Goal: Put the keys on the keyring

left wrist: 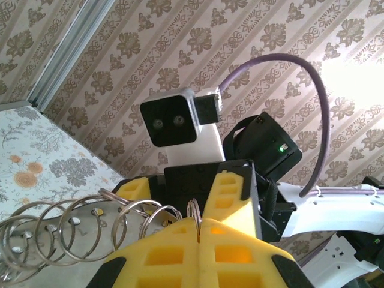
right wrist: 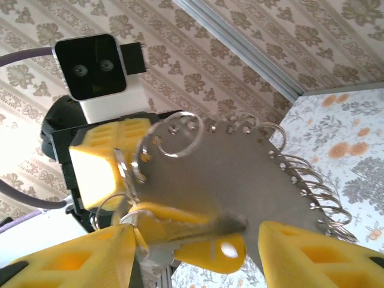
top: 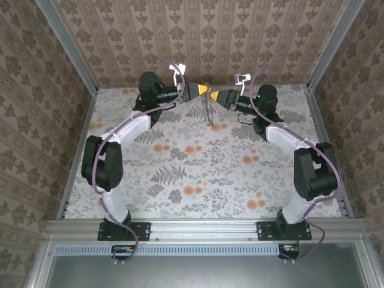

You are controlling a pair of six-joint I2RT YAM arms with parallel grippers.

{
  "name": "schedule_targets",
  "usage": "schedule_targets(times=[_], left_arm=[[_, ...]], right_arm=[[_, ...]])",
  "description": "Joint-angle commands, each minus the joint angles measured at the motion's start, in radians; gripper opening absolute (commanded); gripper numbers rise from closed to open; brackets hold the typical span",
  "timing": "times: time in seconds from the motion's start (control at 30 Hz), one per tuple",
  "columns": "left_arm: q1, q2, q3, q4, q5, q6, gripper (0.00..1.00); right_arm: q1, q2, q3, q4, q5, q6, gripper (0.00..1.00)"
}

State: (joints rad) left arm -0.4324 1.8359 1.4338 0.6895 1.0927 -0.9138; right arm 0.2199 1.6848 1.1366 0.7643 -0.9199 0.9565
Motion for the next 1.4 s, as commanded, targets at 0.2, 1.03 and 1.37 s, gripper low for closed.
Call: schedule_targets(times=[0.2, 1.03, 1.37], left_arm=[[-0.005, 0.002, 0.031, 0.051, 0.030, -0.011, 0.00], [0.006, -0.036, -0.003, 0.040, -0.015, 0.006, 0.00], [0.001, -0.033, 0.002, 0.048, -0.013, -0.002, 0.00]], right_arm=[[0.012, -0.004, 0.042, 0.041, -0.043, -0.035, 0.49], [0.044, -0.148, -0.054, -0.243, 0.101, -0.238, 0.48], [0.060, -0.226, -0.047, -0.477, 0.299, -0.445, 0.53]])
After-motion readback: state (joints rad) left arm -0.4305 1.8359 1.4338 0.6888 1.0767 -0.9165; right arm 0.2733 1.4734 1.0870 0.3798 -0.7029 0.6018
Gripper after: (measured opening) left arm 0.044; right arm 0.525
